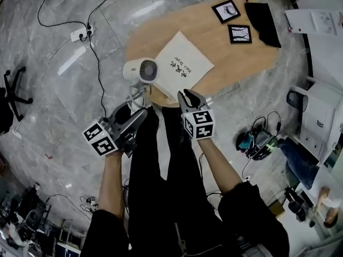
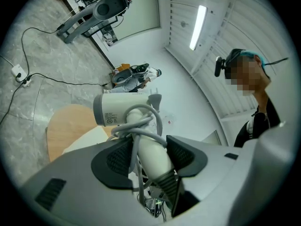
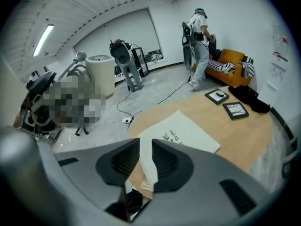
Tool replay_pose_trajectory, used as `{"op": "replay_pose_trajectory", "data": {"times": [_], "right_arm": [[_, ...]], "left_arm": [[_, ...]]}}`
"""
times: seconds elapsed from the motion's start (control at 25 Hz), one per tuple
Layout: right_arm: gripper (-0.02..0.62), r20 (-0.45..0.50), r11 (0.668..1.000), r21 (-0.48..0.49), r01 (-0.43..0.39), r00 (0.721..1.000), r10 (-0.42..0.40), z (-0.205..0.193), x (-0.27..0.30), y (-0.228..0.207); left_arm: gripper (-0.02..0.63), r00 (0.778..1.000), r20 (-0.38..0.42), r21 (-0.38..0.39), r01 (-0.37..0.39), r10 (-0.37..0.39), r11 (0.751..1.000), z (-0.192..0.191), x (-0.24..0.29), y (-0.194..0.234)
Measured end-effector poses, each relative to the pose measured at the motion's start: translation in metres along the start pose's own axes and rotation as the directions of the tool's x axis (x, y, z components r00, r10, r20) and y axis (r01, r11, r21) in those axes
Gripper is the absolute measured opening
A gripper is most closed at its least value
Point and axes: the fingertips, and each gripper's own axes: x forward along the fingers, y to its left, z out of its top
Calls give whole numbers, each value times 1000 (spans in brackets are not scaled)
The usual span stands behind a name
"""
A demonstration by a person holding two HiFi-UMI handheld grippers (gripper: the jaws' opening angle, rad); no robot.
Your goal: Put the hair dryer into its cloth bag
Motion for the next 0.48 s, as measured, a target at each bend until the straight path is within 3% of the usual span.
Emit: {"op": "replay_pose_trajectory", "data": {"times": [0.24,0.48], "right_arm": [[105,-109,990,-126,-69,993,55,-46,52,3],[112,-234,943,-287,-171,967,104,-82,80,14]], "left_arm": [[231,1000,-1,-16,-13,13,1000,-20,1,45],[232,1000,-6,-7,-22,22,1000,-38,-7,70]]}}
